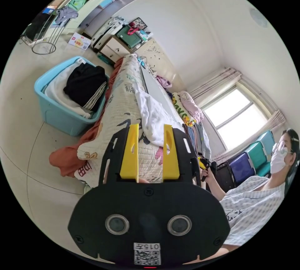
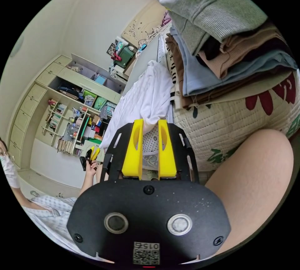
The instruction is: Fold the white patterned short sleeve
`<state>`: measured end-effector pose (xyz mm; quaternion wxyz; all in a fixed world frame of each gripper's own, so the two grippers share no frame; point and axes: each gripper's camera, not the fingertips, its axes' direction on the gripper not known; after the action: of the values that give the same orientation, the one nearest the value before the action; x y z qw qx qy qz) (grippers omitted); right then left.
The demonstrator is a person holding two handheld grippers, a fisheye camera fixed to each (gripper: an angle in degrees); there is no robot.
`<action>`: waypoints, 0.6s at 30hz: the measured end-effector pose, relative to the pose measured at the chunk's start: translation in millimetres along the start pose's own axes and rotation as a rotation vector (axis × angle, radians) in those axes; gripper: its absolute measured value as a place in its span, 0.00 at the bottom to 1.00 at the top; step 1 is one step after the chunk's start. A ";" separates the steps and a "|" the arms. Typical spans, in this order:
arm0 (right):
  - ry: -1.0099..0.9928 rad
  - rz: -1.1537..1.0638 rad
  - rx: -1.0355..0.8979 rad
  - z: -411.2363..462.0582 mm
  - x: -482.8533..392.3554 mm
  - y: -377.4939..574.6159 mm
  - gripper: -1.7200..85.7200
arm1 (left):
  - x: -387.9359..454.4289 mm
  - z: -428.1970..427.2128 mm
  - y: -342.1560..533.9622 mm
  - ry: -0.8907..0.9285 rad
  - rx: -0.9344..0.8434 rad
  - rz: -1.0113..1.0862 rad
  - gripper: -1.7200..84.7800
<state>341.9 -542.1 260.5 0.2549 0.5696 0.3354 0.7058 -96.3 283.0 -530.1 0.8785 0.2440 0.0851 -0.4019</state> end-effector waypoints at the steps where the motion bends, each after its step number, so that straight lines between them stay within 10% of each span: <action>1: -0.001 -0.013 -0.010 -3.0 -4.3 -9.2 0.11 | 0.9 16.3 -6.8 0.010 -0.042 -0.013 0.17; 18: 0.002 -0.011 0.029 -89.5 -30.3 -63.6 0.05 | 144.2 105.6 -72.0 -0.054 -0.085 0.244 0.03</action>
<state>259.9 -540.0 181.4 0.2500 0.5706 0.3489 0.7001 -59.5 94.5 -514.4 0.9323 0.2042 0.0480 -0.2945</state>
